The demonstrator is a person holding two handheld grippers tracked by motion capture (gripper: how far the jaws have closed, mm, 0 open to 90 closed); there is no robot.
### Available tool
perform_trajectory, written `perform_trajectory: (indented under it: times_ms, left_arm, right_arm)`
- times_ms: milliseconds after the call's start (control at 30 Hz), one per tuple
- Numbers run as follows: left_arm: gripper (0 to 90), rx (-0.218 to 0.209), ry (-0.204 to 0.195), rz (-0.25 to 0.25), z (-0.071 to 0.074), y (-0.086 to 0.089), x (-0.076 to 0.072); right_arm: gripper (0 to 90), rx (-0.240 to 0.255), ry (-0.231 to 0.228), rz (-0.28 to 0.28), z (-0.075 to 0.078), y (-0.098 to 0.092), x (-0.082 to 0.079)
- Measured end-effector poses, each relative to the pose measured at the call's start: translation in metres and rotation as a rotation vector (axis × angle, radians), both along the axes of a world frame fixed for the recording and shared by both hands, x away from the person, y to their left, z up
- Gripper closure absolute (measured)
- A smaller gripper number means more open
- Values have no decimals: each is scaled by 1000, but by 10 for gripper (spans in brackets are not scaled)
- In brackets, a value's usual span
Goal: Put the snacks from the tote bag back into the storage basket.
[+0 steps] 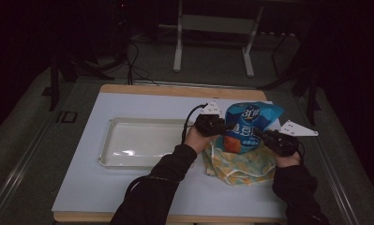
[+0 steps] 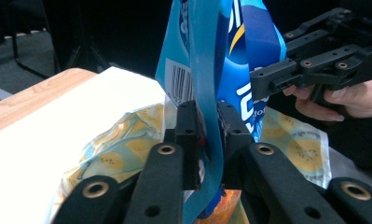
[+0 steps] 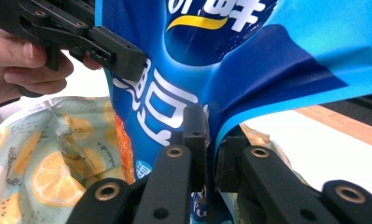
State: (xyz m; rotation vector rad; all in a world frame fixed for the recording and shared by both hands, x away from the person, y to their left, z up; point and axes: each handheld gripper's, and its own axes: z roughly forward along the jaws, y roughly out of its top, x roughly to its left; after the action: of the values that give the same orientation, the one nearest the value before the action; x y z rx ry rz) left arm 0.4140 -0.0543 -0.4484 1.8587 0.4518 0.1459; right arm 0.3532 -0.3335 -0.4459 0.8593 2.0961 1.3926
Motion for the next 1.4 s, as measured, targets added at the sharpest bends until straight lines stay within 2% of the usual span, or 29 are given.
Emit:
perform_trajectory:
  times_ms: [200, 367, 567, 1067, 1400]
  left_arm:
    - [862, 16, -3, 16, 2, -2, -2]
    - [876, 24, -12, 33, 3, -2, -4]
    - [882, 17, -12, 29, 10, -1, -6]
    - [888, 22, -41, 27, 32, -2, -11]
    - [891, 27, -51, 21, 56, -3, -13]
  right_arm:
    - [879, -21, 5, -5, 2, 3, 0]
    - [883, -16, 4, -5, 3, 4, 0]
    - [886, -4, 3, -5, 8, 3, -1]
    - [888, 5, -24, -6, 29, 3, -7]
    - [888, 11, -49, -17, 48, 2, -11]
